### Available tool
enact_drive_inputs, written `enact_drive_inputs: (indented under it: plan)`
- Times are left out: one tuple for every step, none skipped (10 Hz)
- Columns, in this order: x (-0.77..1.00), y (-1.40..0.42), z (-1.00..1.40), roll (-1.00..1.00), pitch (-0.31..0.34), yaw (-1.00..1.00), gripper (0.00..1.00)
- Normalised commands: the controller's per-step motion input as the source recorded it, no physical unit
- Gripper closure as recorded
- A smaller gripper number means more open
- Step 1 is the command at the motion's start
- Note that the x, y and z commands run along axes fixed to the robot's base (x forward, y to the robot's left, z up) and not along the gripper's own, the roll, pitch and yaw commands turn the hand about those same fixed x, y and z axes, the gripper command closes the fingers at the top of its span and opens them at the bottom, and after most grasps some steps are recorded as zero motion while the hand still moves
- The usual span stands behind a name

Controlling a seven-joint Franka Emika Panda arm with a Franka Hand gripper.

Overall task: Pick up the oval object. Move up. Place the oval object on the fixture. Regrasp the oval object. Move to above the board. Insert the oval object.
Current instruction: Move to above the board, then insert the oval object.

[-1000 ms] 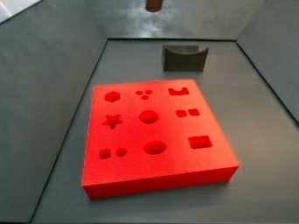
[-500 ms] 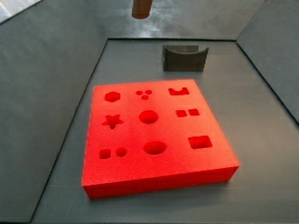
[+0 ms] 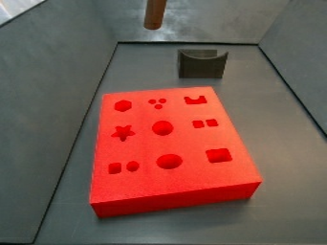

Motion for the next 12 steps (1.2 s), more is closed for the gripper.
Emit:
enact_drive_inputs:
  plan:
    - [-0.08,0.03,0.00,-0.31,-0.325,1.00,1.00]
    - [-0.09,0.03,0.00,-0.30,-0.378,1.00,1.00]
    - [-0.09,0.03,0.00,-0.27,-0.449,0.97,1.00]
    - [-0.08,0.02,0.00,-0.21,-0.402,0.79,1.00]
    - [-0.07,0.02,0.00,-0.11,-0.283,0.44,1.00]
    - [-0.05,0.02,0.00,-0.07,-0.195,0.26,1.00]
    - [0.00,-0.40,-0.20,-0.02,-0.004,0.45,1.00]
    - [0.00,-0.11,0.00,0.00,0.000,0.00,1.00]
    - [0.00,0.00,0.00,0.00,0.000,0.01,1.00]
    - [0.02,0.00,0.00,0.00,0.000,0.00,1.00]
    - [0.13,-0.35,0.00,0.05,0.003,-0.48,1.00]
    - [0.00,-0.35,-0.01,0.07,0.000,-0.78,1.00]
